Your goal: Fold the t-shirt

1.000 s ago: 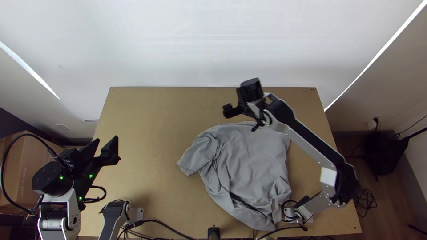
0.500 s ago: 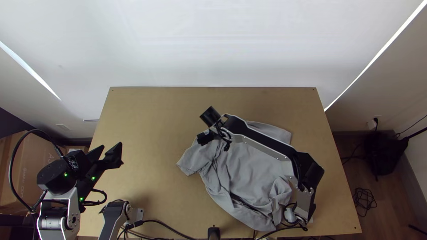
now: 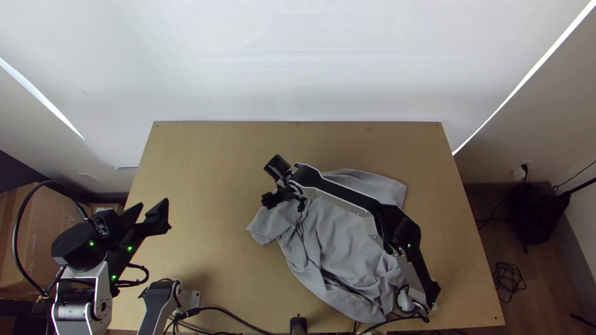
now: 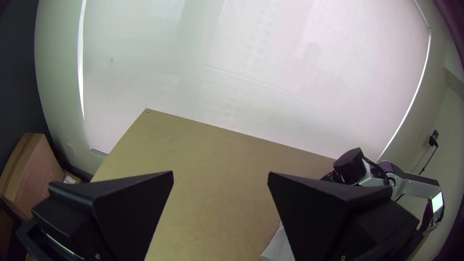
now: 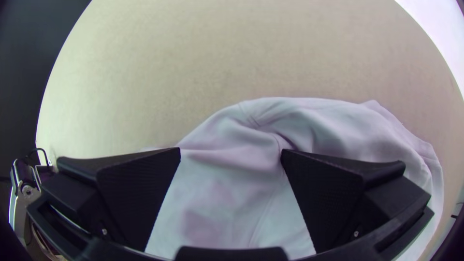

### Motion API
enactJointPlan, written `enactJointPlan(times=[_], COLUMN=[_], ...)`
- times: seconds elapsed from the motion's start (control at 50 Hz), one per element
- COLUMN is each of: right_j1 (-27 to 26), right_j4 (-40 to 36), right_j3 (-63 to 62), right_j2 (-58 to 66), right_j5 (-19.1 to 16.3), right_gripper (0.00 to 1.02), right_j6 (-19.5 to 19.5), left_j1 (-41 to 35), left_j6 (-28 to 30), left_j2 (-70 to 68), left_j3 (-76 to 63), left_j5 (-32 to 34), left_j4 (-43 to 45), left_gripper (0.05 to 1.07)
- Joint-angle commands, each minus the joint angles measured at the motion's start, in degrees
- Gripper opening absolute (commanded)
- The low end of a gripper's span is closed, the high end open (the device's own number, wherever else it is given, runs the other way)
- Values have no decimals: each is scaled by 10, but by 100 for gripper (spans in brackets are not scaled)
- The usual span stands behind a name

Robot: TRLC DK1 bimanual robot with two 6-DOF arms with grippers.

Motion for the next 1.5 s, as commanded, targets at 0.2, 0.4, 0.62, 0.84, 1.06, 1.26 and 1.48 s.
enactJointPlan(times=[0.2, 0.4, 0.62, 0.84, 1.06, 1.26, 1.48], right_j1=[-1, -6, -33, -79, -143, -197, -246], right_j4=[12, 18, 24, 91, 144, 157, 161], right_j3=[42, 44, 47, 50, 74, 123, 123], right_j2=[64, 80, 69, 16, -11, -16, -71], right_j5=[-1, -1, 4, 32, 69, 102, 134], right_gripper=[79, 3, 2, 2, 2, 2, 2], right_j6=[8, 7, 9, 9, 1, -9, -7], left_j1=[11, 11, 7, -42, -157, -287, -331], left_j6=[9, 9, 9, 9, 5, 5, -2], left_j2=[-4, 3, 9, 26, 61, 107, 184], left_j3=[-1, 0, 9, -5, -23, -83, -139], left_j5=[-3, -3, -1, 8, 16, 18, 141], left_j4=[-3, -1, -8, -39, -41, -22, 75], left_gripper=[102, 102, 102, 102, 102, 102, 102])
